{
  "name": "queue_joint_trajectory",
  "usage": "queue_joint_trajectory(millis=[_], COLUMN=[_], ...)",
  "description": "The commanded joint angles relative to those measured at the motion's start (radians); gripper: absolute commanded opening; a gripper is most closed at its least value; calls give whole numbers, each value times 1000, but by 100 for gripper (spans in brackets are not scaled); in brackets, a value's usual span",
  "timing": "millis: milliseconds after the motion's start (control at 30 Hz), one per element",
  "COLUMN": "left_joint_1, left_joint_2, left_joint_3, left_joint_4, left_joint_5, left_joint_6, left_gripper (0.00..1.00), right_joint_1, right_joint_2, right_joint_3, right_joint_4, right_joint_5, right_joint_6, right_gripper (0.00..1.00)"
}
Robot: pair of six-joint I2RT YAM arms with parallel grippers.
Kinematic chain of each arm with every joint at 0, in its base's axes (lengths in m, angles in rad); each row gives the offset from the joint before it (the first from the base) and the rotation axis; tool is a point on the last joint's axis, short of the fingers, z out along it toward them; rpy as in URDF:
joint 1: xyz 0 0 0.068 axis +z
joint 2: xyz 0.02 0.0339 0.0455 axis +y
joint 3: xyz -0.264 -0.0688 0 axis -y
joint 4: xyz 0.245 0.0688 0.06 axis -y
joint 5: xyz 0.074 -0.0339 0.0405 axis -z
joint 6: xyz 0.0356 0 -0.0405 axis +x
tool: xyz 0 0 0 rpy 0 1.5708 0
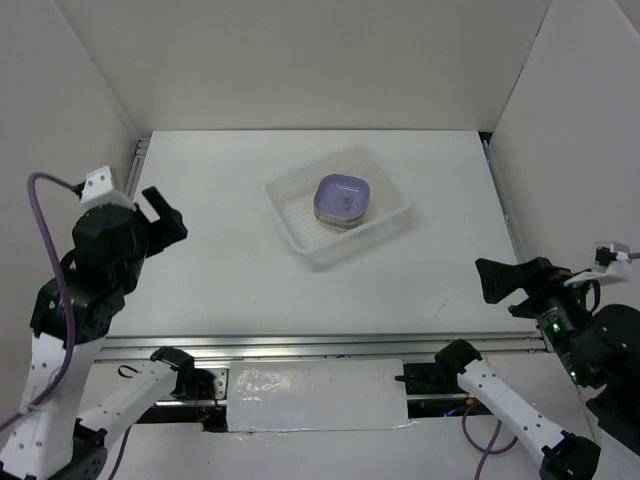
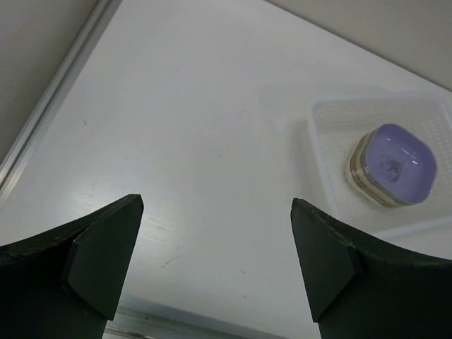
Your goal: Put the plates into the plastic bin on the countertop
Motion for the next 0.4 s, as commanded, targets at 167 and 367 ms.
queue_joint_trajectory(millis=[167,367], left_joint_1=[27,4], left_joint_2=[-304,-345], left_joint_3=[-181,-277], left_joint_4=[-103,-65], left_joint_5=[-32,-18], left_joint_6=[-24,-69], left_gripper=[99,99], right_joint_1=[-18,-12], right_joint_2=[-154,-185], right_joint_3=[34,-25], right_joint_4=[-128,-96], right_joint_5=[1,-2], right_joint_6=[-29,-33], right_gripper=[100,100])
